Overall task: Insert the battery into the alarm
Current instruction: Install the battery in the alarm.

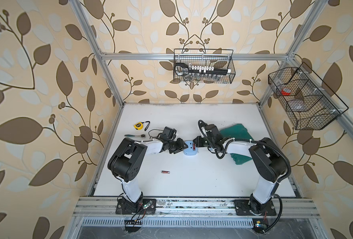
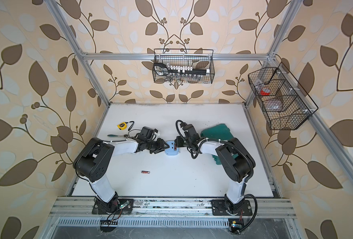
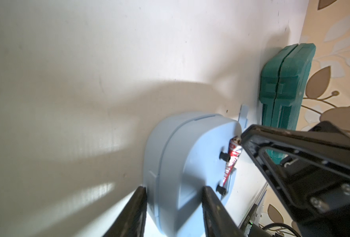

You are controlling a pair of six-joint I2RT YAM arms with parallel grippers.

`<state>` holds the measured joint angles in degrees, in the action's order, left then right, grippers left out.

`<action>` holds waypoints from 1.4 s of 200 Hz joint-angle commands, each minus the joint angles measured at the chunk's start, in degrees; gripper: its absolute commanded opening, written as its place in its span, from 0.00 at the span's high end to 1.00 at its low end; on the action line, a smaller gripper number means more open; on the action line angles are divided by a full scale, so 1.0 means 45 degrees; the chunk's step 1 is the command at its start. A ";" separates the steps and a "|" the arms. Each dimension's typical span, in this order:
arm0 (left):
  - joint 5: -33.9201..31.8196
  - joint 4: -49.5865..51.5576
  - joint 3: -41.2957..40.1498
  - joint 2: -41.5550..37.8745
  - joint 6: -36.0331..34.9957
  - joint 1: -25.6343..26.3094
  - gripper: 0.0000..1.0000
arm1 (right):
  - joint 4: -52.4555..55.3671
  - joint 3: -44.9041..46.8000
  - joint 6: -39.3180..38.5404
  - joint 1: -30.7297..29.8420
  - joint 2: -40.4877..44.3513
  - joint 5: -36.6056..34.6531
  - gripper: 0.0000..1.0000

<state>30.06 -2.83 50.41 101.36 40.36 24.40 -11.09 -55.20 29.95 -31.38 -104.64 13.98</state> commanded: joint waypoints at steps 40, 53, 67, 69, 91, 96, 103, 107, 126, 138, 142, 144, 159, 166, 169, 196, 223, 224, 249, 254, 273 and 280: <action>-0.0822 0.1410 -0.0204 0.0639 -0.0178 0.0085 0.55 | -0.0306 0.1687 0.0037 -0.0419 -0.0042 -0.0225 1.00; -0.0822 0.1410 -0.0207 0.0658 -0.0170 0.0085 0.55 | -0.0484 0.1989 0.0101 -0.0558 -0.0214 -0.0479 1.00; -0.0802 0.1410 -0.0207 0.0678 -0.0166 0.0085 0.55 | -0.0543 0.2213 0.0085 -0.0658 -0.0393 -0.0691 1.00; -0.0802 0.1410 -0.0207 0.0678 -0.0162 0.0085 0.55 | -0.0567 0.2248 0.0063 -0.0663 -0.0402 -0.0735 1.00; -0.0783 0.1391 -0.0179 0.0703 -0.0145 0.0085 0.55 | -0.0445 0.2403 -0.0645 -0.1009 -0.0132 -0.1608 1.00; -0.0783 0.1391 -0.0186 0.0698 -0.0158 0.0085 0.55 | -0.0382 0.2403 -0.0872 -0.1101 -0.0075 -0.1796 1.00; -0.0765 0.1391 -0.0186 0.0703 -0.0165 0.0085 0.55 | -0.0306 0.2423 -0.1235 -0.1189 -0.0031 -0.1847 1.00; -0.0763 0.1391 -0.0187 0.0701 -0.0160 0.0085 0.55 | -0.0236 0.2405 -0.1440 -0.1209 -0.0038 -0.1724 1.00; -0.0763 0.1391 -0.0186 0.0727 -0.0160 0.0090 0.55 | 0.0434 0.2168 -0.1943 -0.1251 -0.0190 -0.1386 1.00; -0.0756 0.1392 -0.0158 0.0746 -0.0160 0.0085 0.55 | 0.1020 0.2015 -0.2019 -0.1274 -0.0318 -0.1281 1.00; -0.0744 0.1391 -0.0167 0.0756 -0.0160 0.0085 0.55 | 0.1106 0.2023 -0.1982 -0.1265 -0.0329 -0.1304 1.00; -0.0744 0.1391 -0.0168 0.0771 -0.0160 0.0085 0.55 | 0.1115 0.2049 -0.1943 -0.1264 -0.0323 -0.1318 1.00; -0.0705 0.1391 -0.0165 0.0776 -0.0145 0.0084 0.55 | 0.0698 0.2392 -0.1744 -0.1241 0.0004 -0.1401 1.00; -0.0704 0.1372 -0.0168 0.0776 -0.0141 0.0085 0.55 | 0.0616 0.2343 -0.1680 -0.1220 0.0161 -0.1426 1.00; -0.0690 0.1371 -0.0168 0.0778 -0.0141 0.0085 0.55 | 0.0635 0.2281 -0.1660 -0.1185 0.0235 -0.1412 1.00; -0.0692 0.1371 -0.0168 0.0757 -0.0141 0.0085 0.55 | 0.0457 0.1439 -0.1307 -0.0812 0.0849 -0.0534 0.89; -0.0743 0.1410 -0.0139 0.0756 -0.0199 0.0085 0.55 | 0.0157 0.0957 -0.0771 -0.0158 0.1563 0.0095 0.78; -0.0743 0.1410 -0.0143 0.0756 -0.0199 0.0085 0.55 | 0.0149 0.0967 -0.0755 -0.0128 0.1588 0.0116 0.77; -0.0743 0.1449 -0.0147 0.0737 -0.0238 0.0085 0.55 | -0.0121 0.1524 -0.0311 0.0634 0.2329 0.0075 0.68; -0.0743 0.1449 -0.0148 0.0720 -0.0238 0.0085 0.55 | -0.0162 0.1675 -0.0174 0.0809 0.2492 -0.0001 0.64; -0.0685 0.1431 -0.0146 0.0698 -0.0242 0.0085 0.55 | -0.0303 0.2411 0.0047 0.1427 0.3008 -0.0170 0.52; -0.0667 0.1429 -0.0147 0.0679 -0.0238 0.0082 0.55 | -0.0174 0.2579 0.0112 0.1624 0.3163 -0.0338 0.44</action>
<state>31.03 -3.03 50.61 101.82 40.40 24.36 -12.95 -47.18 28.29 -26.44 -92.73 13.13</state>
